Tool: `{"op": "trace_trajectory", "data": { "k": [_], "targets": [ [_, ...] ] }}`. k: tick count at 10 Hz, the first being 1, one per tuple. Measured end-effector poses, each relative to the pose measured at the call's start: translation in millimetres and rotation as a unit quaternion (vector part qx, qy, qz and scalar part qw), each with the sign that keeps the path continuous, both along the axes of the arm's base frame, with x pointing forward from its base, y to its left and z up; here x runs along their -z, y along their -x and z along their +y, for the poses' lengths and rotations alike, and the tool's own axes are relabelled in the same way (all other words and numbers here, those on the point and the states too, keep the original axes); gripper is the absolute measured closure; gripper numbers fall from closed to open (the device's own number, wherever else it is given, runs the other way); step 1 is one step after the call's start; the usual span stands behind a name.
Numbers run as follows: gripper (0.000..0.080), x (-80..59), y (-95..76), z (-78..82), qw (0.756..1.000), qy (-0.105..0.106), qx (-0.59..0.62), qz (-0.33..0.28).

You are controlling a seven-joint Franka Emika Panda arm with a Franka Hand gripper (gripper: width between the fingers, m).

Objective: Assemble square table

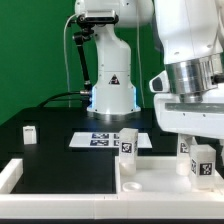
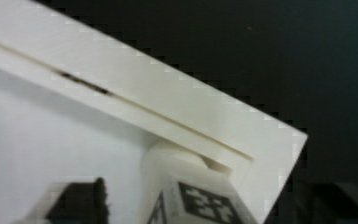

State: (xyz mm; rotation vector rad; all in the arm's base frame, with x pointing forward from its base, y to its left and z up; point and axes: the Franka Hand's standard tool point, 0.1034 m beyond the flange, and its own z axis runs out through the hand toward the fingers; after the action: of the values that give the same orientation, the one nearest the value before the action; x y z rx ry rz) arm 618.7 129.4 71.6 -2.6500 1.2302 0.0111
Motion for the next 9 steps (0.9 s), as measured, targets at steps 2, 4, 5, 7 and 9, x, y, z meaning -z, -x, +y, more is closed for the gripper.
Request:
{"op": "trace_trajectory", "data": {
  "k": [2,4,5,7,9],
  "targets": [
    [0.0175,-0.8,-1.0,-1.6,0.995,0.017,-0.101,-0.016],
    [0.0154,-0.4,-1.2,-3.8,0.983,0.027,-0.181,-0.031],
    [0.0154,-0.9,-3.1,-9.9,0.959,0.050,-0.276,-0.046],
    [0.0151,-2.7,-8.1,-10.3,0.905,0.089,-0.411,-0.065],
    [0.0160,-2.3,-7.7,-10.8,0.920,0.084,-0.378,-0.061]
  ]
}}
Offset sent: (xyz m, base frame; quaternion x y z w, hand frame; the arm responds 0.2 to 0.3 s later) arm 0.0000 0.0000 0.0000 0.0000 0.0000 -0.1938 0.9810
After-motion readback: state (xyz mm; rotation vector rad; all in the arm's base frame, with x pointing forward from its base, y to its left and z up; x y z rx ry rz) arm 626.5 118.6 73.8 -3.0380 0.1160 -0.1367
